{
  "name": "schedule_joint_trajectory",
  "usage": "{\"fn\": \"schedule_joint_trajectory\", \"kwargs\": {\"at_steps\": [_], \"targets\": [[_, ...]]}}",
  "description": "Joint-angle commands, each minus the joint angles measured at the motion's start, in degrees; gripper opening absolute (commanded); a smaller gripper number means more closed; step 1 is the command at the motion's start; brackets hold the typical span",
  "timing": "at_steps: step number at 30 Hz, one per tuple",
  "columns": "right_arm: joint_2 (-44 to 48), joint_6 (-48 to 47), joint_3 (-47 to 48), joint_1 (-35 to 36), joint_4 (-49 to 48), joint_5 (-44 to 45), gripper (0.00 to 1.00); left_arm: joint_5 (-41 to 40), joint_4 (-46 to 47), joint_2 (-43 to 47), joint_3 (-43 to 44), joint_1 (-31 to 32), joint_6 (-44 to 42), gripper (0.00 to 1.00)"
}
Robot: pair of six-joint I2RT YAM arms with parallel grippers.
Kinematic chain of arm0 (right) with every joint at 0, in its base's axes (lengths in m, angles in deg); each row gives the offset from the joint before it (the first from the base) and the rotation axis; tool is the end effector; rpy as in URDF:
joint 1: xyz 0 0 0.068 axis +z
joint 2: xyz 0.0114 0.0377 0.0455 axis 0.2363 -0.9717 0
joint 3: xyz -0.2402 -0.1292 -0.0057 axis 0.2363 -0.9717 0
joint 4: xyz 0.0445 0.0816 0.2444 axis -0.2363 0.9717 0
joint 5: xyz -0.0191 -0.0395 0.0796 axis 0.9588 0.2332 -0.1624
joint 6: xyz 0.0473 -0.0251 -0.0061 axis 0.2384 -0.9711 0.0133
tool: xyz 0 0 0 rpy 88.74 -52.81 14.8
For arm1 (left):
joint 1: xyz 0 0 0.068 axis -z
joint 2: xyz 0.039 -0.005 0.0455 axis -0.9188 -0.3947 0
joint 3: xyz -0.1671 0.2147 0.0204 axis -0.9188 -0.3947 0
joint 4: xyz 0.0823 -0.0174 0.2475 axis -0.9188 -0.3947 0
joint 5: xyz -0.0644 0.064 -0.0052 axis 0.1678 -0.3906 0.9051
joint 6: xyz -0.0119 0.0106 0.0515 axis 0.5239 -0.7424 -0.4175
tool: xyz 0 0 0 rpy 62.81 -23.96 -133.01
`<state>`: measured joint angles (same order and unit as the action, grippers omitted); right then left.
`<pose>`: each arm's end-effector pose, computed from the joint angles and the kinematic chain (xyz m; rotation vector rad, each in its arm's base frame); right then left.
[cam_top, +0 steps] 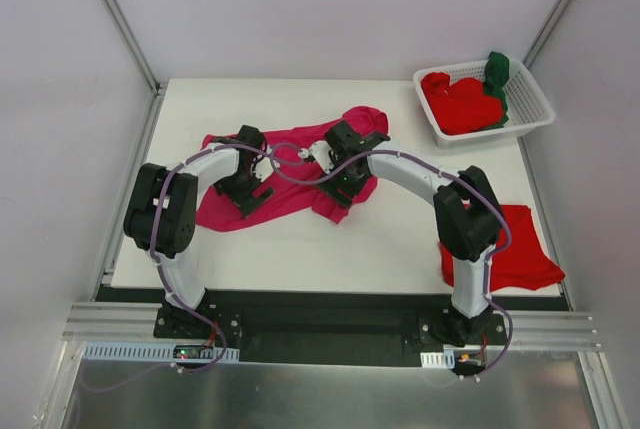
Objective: Fold and stack the t-shirts
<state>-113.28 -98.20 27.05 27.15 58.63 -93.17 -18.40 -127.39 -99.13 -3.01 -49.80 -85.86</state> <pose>0.3122 0.2729 0.2133 -1.6898 2.0959 0.1182 0.3290 -0.0955 0.1653 1.0646 2.6753 0.2246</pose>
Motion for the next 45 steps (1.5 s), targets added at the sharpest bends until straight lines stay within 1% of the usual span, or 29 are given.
{"fn": "schedule_joint_trajectory", "kwargs": {"at_steps": [1,3,8,9,10,11,12,13,17,20,23,25,30,34,37,40,42,43,44,45], "targets": [[-0.27,-0.53,-0.95,0.67,0.75,1.92,0.67,0.61,-0.61,0.56,-1.64,0.54,0.22,0.99],[-0.54,-0.62,-1.48,0.93,1.10,1.05,0.63,0.70,-0.61,0.47,-1.72,0.54,0.30,0.99],[-2.21,-1.59,-1.30,1.63,2.33,1.83,0.63,0.78,-0.69,0.91,-2.07,0.54,0.22,0.99],[-2.38,-2.11,-0.96,1.72,2.85,1.57,0.46,0.70,-0.61,0.91,-2.16,0.54,0.22,0.99],[-2.47,-2.37,-0.78,1.63,3.03,1.49,0.32,0.70,-0.61,1.09,-2.16,0.54,0.13,0.99],[-2.47,-2.55,-0.60,1.63,3.12,1.48,0.21,0.70,-0.61,1.09,-2.34,0.54,0.04,0.99],[-2.38,-2.55,-0.60,1.72,2.86,2.18,0.04,0.70,-0.61,1.18,-2.34,0.54,-0.05,0.99],[-2.30,-2.73,-0.69,1.63,2.68,2.45,0.02,0.70,-0.61,1.18,-2.34,0.54,-0.05,0.99],[-1.51,-3.43,-0.87,1.55,1.98,6.22,0.01,0.70,-0.61,0.91,-1.81,0.54,-0.22,0.99],[1.30,-3.96,-0.95,0.93,2.24,7.90,0.01,0.78,-0.43,0.74,-1.20,0.54,-0.84,0.99],[5.08,-5.62,-1.74,0.49,5.57,7.29,0.01,0.61,-0.25,0.21,-0.50,0.54,-1.45,0.99],[7.80,-6.76,-2.88,0.23,9.70,6.41,0.01,0.70,0.01,-0.23,0.12,0.45,-1.54,0.99],[13.78,-9.84,-10.42,-1.27,17.96,4.39,0.01,1.57,0.45,-0.76,1.00,-0.34,-0.05,0.99],[19.05,-12.92,-13.96,-1.71,21.40,2.01,0.01,1.75,0.89,-1.63,1.79,-1.22,0.83,0.99],[19.41,-14.06,-14.14,-1.79,23.94,0.78,0.01,1.66,1.33,-2.34,2.49,-1.30,1.27,0.99],[17.48,-14.68,-12.91,-1.88,27.81,0.43,0.01,1.93,1.42,-2.78,3.28,-1.31,1.71,0.99],[16.69,-14.86,-12.21,-2.50,28.96,-0.89,0.19,1.93,1.42,-3.04,3.72,-1.31,1.71,0.99],[16.43,-15.38,-11.68,-2.58,29.14,-0.98,0.34,1.75,1.42,-3.13,4.07,-1.31,1.71,0.99],[16.16,-15.56,-11.41,-2.59,28.70,-0.19,0.67,1.66,1.42,-3.13,4.25,-1.22,1.54,0.99],[16.07,-15.56,-11.32,-2.67,28.00,0.86,0.78,1.58,1.42,-3.13,4.34,-1.22,1.19,0.99]]}}
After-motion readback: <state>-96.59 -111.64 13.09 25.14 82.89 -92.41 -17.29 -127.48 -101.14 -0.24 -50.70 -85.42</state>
